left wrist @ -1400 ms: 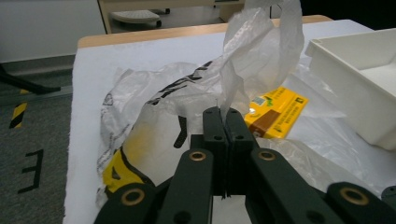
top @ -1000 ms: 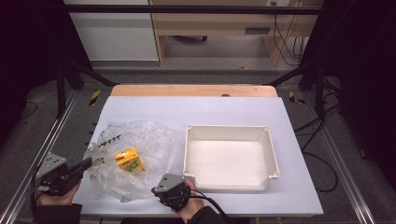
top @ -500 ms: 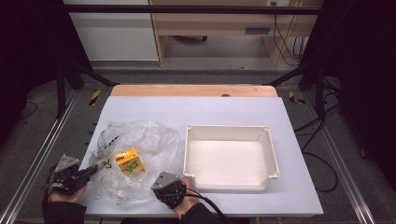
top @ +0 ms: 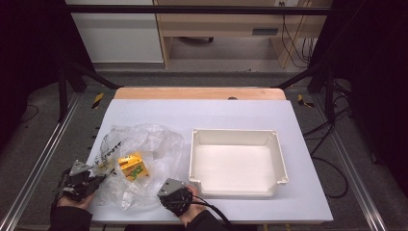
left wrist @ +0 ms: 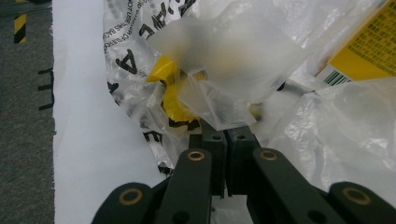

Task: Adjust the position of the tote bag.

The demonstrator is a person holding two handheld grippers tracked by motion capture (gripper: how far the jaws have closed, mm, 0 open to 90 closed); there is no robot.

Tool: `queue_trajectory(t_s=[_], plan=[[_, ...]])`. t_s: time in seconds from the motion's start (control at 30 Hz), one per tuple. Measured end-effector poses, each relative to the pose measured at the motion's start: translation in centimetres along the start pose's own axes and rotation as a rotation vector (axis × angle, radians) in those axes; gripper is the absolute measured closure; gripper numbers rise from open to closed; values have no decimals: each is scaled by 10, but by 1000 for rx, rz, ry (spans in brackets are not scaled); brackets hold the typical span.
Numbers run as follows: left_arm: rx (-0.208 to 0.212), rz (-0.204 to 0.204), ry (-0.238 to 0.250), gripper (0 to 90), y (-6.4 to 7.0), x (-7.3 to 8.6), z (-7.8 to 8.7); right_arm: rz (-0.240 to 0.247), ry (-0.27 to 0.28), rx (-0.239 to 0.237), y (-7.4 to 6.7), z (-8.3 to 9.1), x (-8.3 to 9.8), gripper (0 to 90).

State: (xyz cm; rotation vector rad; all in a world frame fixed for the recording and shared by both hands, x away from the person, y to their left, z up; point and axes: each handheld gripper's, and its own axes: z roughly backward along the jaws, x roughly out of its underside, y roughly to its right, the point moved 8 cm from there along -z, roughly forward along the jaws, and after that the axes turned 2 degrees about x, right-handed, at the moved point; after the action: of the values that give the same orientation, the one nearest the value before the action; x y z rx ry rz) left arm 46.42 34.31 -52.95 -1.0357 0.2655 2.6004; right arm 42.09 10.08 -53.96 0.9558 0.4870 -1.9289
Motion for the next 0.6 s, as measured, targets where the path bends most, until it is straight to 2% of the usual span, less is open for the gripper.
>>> queue_trajectory(t_s=[0.17,0.23,0.27,0.37,0.47,0.6], plan=[[7,5,7,739,0,-2,2,-4,-2,2,1,0,0,866],[5,14,17,588,-1,-4,7,-7,1,0,0,0,0,856],[7,22,26,542,-1,-5,11,-7,4,-2,0,0,-1,855],[15,45,94,388,-1,-13,28,-12,11,-6,-1,1,-2,854],[39,54,173,324,4,-24,46,-13,20,-4,0,3,-3,853],[69,44,230,283,14,-37,60,-13,37,-4,0,6,-7,850]])
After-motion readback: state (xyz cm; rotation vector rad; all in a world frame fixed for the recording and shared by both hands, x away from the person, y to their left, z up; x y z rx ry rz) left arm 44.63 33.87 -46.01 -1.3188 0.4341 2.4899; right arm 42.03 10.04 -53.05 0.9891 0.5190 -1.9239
